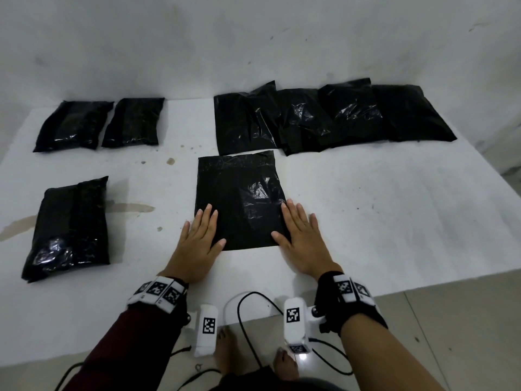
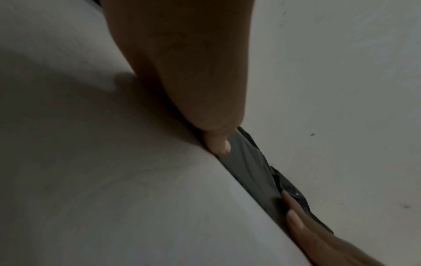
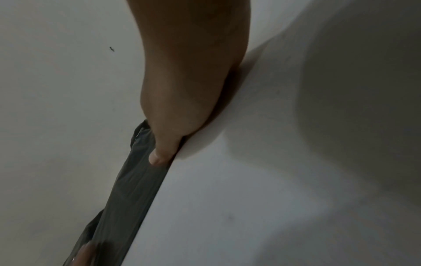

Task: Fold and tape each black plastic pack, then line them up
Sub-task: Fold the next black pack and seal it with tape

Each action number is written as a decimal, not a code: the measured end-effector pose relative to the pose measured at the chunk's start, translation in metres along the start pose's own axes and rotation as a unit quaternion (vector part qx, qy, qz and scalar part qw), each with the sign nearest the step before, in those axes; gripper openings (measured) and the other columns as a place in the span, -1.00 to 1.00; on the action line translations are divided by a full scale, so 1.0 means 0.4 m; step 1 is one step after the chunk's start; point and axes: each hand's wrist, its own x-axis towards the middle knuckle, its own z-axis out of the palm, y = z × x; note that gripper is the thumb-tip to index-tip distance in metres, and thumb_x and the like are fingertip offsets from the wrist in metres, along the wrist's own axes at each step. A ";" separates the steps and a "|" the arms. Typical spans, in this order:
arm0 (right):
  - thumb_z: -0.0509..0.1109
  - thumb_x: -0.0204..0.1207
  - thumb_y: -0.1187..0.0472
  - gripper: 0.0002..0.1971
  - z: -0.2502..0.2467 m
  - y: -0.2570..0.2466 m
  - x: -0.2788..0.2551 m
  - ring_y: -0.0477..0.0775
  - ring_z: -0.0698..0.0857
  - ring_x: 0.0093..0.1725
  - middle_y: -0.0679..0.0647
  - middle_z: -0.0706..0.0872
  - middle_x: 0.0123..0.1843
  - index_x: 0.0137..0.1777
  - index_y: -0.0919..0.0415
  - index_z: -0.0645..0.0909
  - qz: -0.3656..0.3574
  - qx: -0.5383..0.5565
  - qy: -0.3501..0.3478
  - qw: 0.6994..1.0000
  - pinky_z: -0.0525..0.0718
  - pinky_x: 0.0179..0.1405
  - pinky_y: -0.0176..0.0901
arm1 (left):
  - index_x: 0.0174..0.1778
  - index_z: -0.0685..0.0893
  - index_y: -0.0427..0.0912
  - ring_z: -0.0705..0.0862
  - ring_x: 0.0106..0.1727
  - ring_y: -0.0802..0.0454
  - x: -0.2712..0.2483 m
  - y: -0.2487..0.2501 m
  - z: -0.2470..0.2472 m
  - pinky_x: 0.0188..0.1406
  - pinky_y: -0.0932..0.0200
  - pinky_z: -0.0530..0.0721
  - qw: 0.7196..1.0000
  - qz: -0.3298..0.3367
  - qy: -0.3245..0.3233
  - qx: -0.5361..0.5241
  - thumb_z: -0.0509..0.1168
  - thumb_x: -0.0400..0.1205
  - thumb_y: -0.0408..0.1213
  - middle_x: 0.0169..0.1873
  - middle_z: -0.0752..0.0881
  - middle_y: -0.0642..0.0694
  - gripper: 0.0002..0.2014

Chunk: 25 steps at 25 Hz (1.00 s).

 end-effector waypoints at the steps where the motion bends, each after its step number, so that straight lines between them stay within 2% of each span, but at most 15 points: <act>1: -0.25 0.46 -0.38 -0.17 -0.003 0.005 0.001 -0.06 -0.25 0.66 -0.09 -0.23 0.68 0.67 0.04 -0.18 -0.001 0.019 0.004 1.000 -0.32 0.58 -0.02 | 0.62 -0.20 -0.12 -0.38 0.51 0.26 0.001 -0.010 -0.008 0.46 0.21 -0.39 1.000 0.006 -0.009 -0.026 -0.19 0.57 0.18 0.54 -0.34 0.13 -0.25; 3: -0.07 0.55 -0.24 -0.26 -0.007 0.011 0.001 -0.05 -0.18 0.67 -0.07 -0.13 0.70 0.67 0.06 -0.10 0.002 0.050 0.010 0.999 -0.29 0.58 -0.07 | 0.63 -0.14 -0.13 -0.34 0.52 0.25 0.000 -0.025 -0.019 0.47 0.24 -0.35 0.997 0.006 -0.012 -0.077 0.05 0.69 -0.07 0.60 -0.26 0.07 -0.33; 6: 0.20 0.66 0.18 -0.41 -0.015 0.027 -0.005 -0.05 -0.03 0.68 -0.04 0.07 0.68 0.64 0.11 0.10 -0.004 0.124 0.044 0.991 -0.25 0.57 -0.22 | 0.63 -0.06 -0.13 -0.26 0.56 0.24 -0.007 -0.042 -0.026 0.50 0.29 -0.28 0.991 0.013 -0.004 -0.132 0.18 0.67 -0.35 0.63 -0.15 0.03 -0.32; 8: 0.25 0.57 0.42 -0.41 -0.016 0.043 -0.008 -0.04 0.10 0.66 0.00 0.23 0.64 0.59 0.16 0.25 -0.007 0.176 0.073 0.982 -0.17 0.62 -0.23 | 0.62 0.00 -0.12 -0.18 0.56 0.27 -0.015 -0.047 -0.033 0.50 0.33 -0.21 0.986 0.015 0.002 -0.165 0.20 0.63 -0.47 0.60 -0.09 0.09 -0.30; 11: 0.26 0.48 0.51 -0.38 -0.013 0.048 -0.005 -0.03 0.20 0.63 0.06 0.34 0.60 0.55 0.19 0.35 0.000 0.201 0.097 0.975 -0.04 0.65 -0.13 | 0.60 0.10 -0.11 -0.09 0.55 0.32 -0.030 -0.051 -0.047 0.48 0.40 -0.12 0.974 0.008 0.017 -0.226 0.21 0.59 -0.57 0.56 0.01 0.17 -0.30; 14: 0.25 0.44 0.55 -0.37 -0.013 0.043 -0.008 0.01 0.26 0.61 0.10 0.38 0.58 0.53 0.22 0.38 0.003 0.209 0.112 0.972 0.05 0.65 -0.06 | 0.59 0.16 -0.15 -0.06 0.56 0.27 -0.046 -0.059 -0.046 0.48 0.37 -0.12 0.983 0.010 0.026 -0.181 0.22 0.64 -0.45 0.55 0.05 0.16 -0.39; 16: 0.24 0.41 0.58 -0.37 -0.012 0.045 -0.011 0.06 0.29 0.60 0.13 0.39 0.56 0.50 0.23 0.42 0.000 0.210 0.122 0.970 0.10 0.64 -0.02 | 0.59 0.19 -0.15 -0.05 0.59 0.22 -0.053 -0.065 -0.042 0.49 0.33 -0.10 0.987 0.014 0.033 -0.155 0.21 0.65 -0.24 0.55 0.07 0.14 -0.42; 17: 0.23 0.42 0.58 -0.39 -0.009 0.046 -0.011 0.07 0.29 0.60 0.13 0.39 0.57 0.48 0.22 0.45 -0.003 0.205 0.122 0.971 0.09 0.64 -0.03 | 0.58 0.20 -0.13 -0.05 0.58 0.23 -0.056 -0.067 -0.043 0.48 0.31 -0.09 0.987 0.013 0.029 -0.155 0.17 0.60 -0.12 0.54 0.07 0.17 -0.39; 19: 0.23 0.46 0.57 -0.46 -0.003 0.049 -0.011 0.08 0.26 0.61 0.13 0.39 0.57 0.44 0.22 0.51 -0.009 0.196 0.117 0.974 0.03 0.64 -0.13 | 0.57 0.24 -0.12 -0.06 0.55 0.30 -0.060 -0.071 -0.046 0.48 0.31 -0.08 0.987 0.003 0.022 -0.161 0.09 0.49 0.00 0.50 0.09 0.22 -0.32; 22: 0.24 0.45 0.57 -0.49 0.003 0.056 -0.006 0.08 0.28 0.60 0.12 0.41 0.56 0.38 0.24 0.57 -0.008 0.202 0.124 0.972 -0.01 0.59 -0.26 | 0.52 0.36 -0.10 -0.01 0.54 0.32 -0.068 -0.086 -0.049 0.51 0.27 -0.04 0.985 -0.007 0.032 -0.172 0.09 0.48 0.04 0.47 0.19 0.24 -0.34; 25: 0.25 0.42 0.59 -0.55 0.010 0.054 -0.003 0.06 0.36 0.54 0.12 0.49 0.50 0.27 0.30 0.66 0.002 0.228 0.145 0.963 0.13 0.60 -0.17 | 0.41 0.53 -0.12 0.15 0.55 0.26 -0.073 -0.112 -0.053 0.53 0.22 0.08 0.978 -0.016 0.053 -0.201 0.27 0.56 -0.06 0.44 0.38 0.14 -0.51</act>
